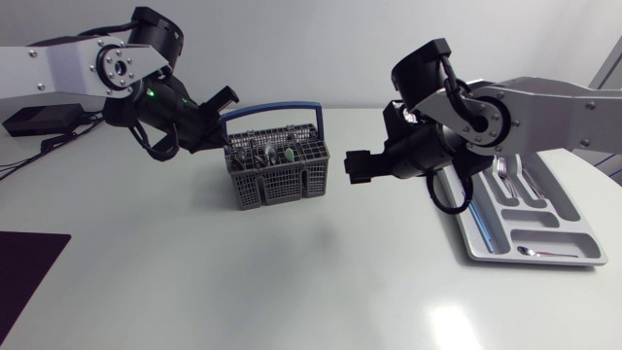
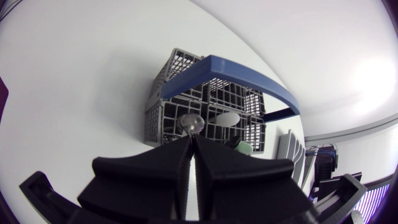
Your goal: Unload the cutlery basket into the drawer organizer.
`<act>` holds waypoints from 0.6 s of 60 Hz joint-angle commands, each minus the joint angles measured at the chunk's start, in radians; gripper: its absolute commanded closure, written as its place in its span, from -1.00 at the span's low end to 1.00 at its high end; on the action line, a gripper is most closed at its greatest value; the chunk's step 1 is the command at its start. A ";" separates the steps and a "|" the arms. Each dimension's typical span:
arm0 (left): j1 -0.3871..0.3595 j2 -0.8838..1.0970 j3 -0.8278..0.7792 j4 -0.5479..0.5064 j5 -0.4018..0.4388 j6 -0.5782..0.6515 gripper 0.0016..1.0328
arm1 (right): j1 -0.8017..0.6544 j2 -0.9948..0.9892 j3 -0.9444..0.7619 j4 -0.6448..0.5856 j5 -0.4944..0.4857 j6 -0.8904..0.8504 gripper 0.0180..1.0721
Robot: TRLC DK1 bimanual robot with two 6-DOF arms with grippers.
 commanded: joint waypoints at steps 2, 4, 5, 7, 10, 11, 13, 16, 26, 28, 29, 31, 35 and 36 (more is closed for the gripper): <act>0.009 -0.062 -0.021 0.006 -0.002 -0.010 0.92 | 0.011 0.021 -0.030 0.012 0.001 -0.001 -0.91; 0.009 -0.073 -0.022 0.006 -0.002 -0.008 0.92 | 0.012 0.021 -0.033 0.015 0.001 -0.001 -0.91; 0.009 -0.077 -0.024 0.006 -0.002 -0.008 0.92 | 0.014 0.021 -0.033 0.017 0.001 -0.001 -0.91; 0.009 -0.085 -0.026 0.006 -0.002 -0.007 0.92 | 0.017 0.021 -0.035 0.017 0.001 -0.001 -0.91; 0.009 -0.096 -0.029 0.006 -0.002 -0.005 0.92 | 0.022 0.022 -0.037 0.017 0.001 -0.002 -0.91; 0.009 -0.099 -0.030 0.006 -0.002 -0.005 0.92 | 0.023 0.022 -0.037 0.018 0.001 -0.002 -0.91; 0.009 -0.105 -0.032 0.006 0.000 -0.005 0.92 | 0.025 0.024 -0.038 0.018 0.001 -0.004 -0.91; 0.010 -0.119 -0.035 0.006 0.000 -0.004 0.92 | 0.026 0.027 -0.038 0.020 0.001 -0.004 -0.91; 0.009 -0.179 -0.044 0.006 0.000 0.001 0.92 | 0.026 0.030 -0.041 0.020 0.001 -0.010 -0.91; 0.009 -0.192 -0.045 0.006 0.000 0.001 0.92 | 0.026 0.030 -0.043 0.020 0.001 -0.011 -0.91; 0.009 -0.195 -0.045 0.006 0.000 0.001 0.92 | 0.026 0.030 -0.043 0.020 0.001 -0.013 -0.91; 0.007 -0.206 -0.049 0.004 0.001 0.004 0.92 | 0.026 0.030 -0.044 0.020 0.001 -0.016 -0.91; 0.006 -0.217 -0.050 0.003 0.012 0.004 0.92 | 0.029 0.030 -0.046 0.020 0.001 -0.021 -0.91; 0.006 -0.220 -0.052 0.003 0.017 0.004 0.92 | 0.031 0.030 -0.047 0.020 0.001 -0.024 -0.91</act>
